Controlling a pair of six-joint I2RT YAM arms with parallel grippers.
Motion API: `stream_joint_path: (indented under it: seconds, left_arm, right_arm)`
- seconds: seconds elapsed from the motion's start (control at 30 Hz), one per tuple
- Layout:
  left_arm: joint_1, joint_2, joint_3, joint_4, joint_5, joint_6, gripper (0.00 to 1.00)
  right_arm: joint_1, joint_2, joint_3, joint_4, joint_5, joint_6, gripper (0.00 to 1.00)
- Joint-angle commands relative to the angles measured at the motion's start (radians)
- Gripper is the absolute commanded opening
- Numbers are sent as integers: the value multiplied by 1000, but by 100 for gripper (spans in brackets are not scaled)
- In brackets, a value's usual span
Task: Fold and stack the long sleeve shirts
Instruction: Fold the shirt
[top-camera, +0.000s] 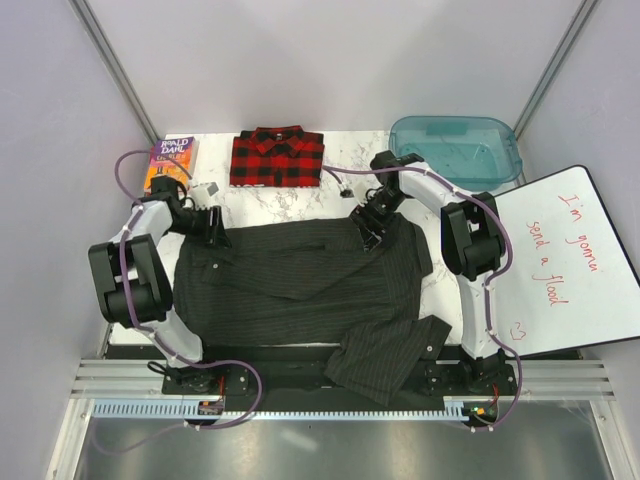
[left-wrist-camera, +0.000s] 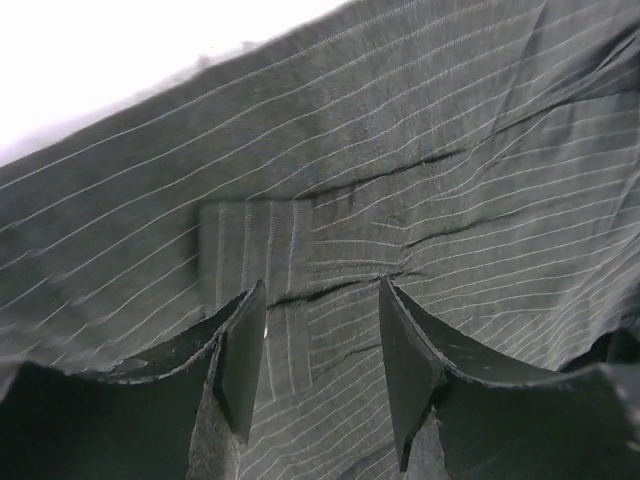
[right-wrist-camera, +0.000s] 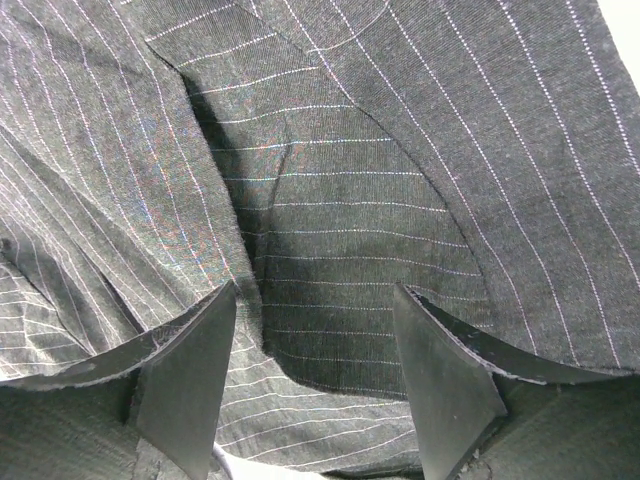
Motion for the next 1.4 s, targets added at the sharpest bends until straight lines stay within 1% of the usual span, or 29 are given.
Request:
stream_joint_path:
  seconds: [0.0, 0.1, 0.2, 0.37, 0.5, 0.63, 0.8, 0.83, 0.9, 0.97, 1.0, 1.07, 1.1, 1.13, 1.17, 1.23, 1.27, 1.3, 1.37]
  left_arm:
    - [-34, 46, 64, -27, -90, 60, 55]
    - [-59, 63, 63, -19, -165, 75, 55]
    - [-66, 77, 59, -13, -209, 74, 55]
    - [-65, 91, 59, 22, -220, 60, 56]
    - [-66, 112, 84, 37, -257, 37, 57]
    - [-68, 102, 86, 39, -216, 43, 57]
    - [-74, 138, 96, 39, -213, 33, 57]
    - [-74, 141, 98, 39, -207, 31, 57]
    - [-80, 146, 101, 39, -199, 33, 54]
    - [-89, 149, 98, 39, -196, 36, 52]
    - [-92, 149, 96, 40, -197, 34, 48]
    - [-94, 145, 96, 37, -194, 28, 42]
    - [-94, 140, 96, 37, -194, 26, 34]
    - [-94, 125, 95, 36, -191, 26, 29]
    - [-94, 118, 93, 36, -181, 26, 20]
    - [-94, 95, 90, 21, -170, 22, 13]
    - [-92, 73, 90, 13, -155, 17, 5]
    - [-94, 62, 90, 1, -145, 14, 2]
    - [-94, 21, 90, -39, -101, 16, 2]
  right_arm:
    - [13, 6, 44, -31, -10, -44, 73]
    - [21, 6, 47, -40, -16, -50, 74]
    - [27, 5, 47, -54, -14, -63, 74]
    - [26, 6, 53, -67, -27, -71, 74]
    - [27, 3, 95, -82, -63, -71, 70]
    - [27, -10, 127, -82, -128, -65, 67]
    - [27, 23, 202, -56, -168, -11, 62]
    - [27, 42, 210, -48, -168, 11, 58]
    - [29, 60, 234, -16, -169, 36, 54]
    - [33, 91, 250, 2, -166, 64, 48]
    - [39, 100, 262, 24, -163, 71, 46]
    - [49, 123, 271, 50, -151, 90, 43]
    - [59, 129, 274, 56, -148, 91, 41]
    - [64, 141, 274, 65, -143, 96, 38]
    - [72, 146, 276, 79, -140, 105, 37]
    - [85, 158, 276, 91, -140, 117, 35]
    - [88, 163, 276, 108, -143, 131, 35]
    - [95, 169, 276, 114, -149, 136, 35]
    - [104, 177, 277, 139, -152, 148, 34]
